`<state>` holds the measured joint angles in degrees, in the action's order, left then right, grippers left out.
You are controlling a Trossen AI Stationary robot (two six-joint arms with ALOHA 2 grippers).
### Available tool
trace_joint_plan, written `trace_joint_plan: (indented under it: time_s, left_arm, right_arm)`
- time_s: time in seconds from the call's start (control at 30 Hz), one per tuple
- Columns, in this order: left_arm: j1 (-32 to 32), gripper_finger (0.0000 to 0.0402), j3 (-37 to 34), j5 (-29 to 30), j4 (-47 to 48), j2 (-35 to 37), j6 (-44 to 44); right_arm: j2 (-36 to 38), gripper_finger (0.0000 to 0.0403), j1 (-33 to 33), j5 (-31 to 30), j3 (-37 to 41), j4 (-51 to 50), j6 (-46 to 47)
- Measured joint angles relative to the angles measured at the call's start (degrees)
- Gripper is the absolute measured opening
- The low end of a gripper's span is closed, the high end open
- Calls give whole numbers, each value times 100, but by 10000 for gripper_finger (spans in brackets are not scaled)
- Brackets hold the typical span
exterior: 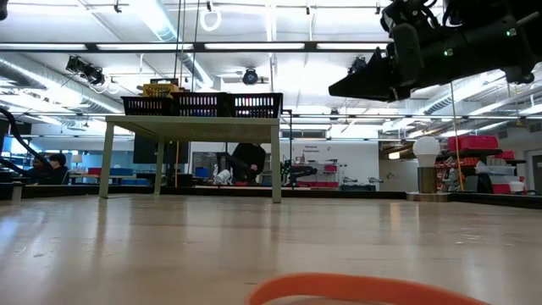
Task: Pick & Place Office Desk Supplies
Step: Put the yellow rubber band into the right black bin on the shelf
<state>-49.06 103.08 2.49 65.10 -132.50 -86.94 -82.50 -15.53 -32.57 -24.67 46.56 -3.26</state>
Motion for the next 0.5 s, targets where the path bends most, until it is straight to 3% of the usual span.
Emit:
trace_joint_plan:
  time_s: [0.23,0.33,0.43,0.5]
  left_arm:
    - [109,4,-18,944,608,484,253]
    - [225,4,-27,1620,794,641,553]
    - [553,3,-432,2005,615,915,1303]
    - [871,3,-1016,2218,-19,1252,1998]
  right_arm:
    - [0,11,0,34,0,20,-27]
    - [0,11,2,49,0,20,-101]
    - [0,11,2,49,0,3,-171]
    - [0,11,2,47,0,-4,-151]
